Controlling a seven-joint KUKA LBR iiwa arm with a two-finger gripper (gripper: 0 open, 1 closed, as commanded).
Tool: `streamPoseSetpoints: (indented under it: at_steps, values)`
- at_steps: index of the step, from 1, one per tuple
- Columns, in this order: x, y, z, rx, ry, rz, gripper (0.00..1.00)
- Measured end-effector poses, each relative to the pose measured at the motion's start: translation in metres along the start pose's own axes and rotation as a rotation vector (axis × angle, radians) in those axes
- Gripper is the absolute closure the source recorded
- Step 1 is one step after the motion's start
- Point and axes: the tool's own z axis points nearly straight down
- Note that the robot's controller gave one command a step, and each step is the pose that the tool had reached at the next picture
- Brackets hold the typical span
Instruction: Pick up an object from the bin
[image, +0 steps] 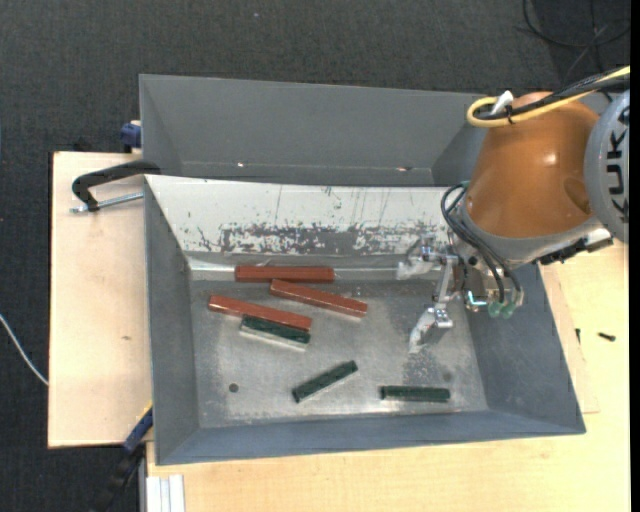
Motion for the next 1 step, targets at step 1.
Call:
streamPoseSetpoints:
  at_steps: [1]
  values:
    - [-0.0016, -0.0001, -0.0041, 0.000, -0.009, 0.000, 0.00]
